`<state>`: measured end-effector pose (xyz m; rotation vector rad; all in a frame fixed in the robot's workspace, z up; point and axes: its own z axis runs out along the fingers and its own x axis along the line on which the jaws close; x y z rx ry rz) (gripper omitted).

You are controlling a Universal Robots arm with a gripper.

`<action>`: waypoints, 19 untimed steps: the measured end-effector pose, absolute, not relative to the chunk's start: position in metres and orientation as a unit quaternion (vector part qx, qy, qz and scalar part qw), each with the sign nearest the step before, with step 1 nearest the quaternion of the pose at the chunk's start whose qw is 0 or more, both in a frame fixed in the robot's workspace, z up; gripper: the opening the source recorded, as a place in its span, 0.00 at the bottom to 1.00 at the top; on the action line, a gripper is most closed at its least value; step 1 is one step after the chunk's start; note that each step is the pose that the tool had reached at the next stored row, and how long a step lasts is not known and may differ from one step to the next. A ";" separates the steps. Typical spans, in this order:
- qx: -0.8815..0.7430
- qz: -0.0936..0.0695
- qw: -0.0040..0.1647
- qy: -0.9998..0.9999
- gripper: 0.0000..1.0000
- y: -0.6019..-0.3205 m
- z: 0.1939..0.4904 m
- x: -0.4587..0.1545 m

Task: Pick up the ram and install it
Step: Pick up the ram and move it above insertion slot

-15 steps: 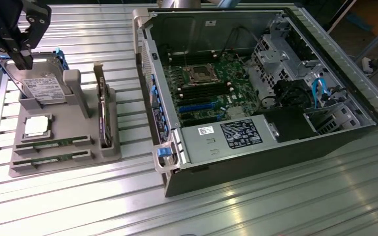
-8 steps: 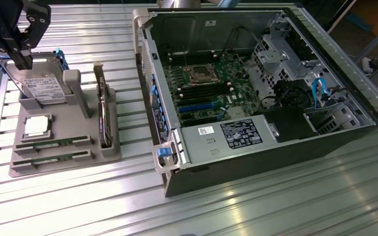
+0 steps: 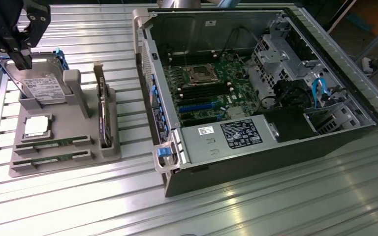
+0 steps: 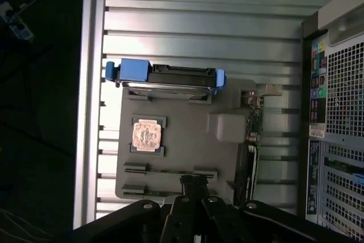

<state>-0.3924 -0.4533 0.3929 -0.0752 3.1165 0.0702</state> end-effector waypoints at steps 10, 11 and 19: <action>-0.050 0.023 0.011 0.998 0.11 -0.453 0.393 -0.392; -0.052 0.023 0.011 0.998 0.11 -0.453 0.393 -0.392; -0.071 0.023 0.011 0.997 0.11 -0.453 0.393 -0.392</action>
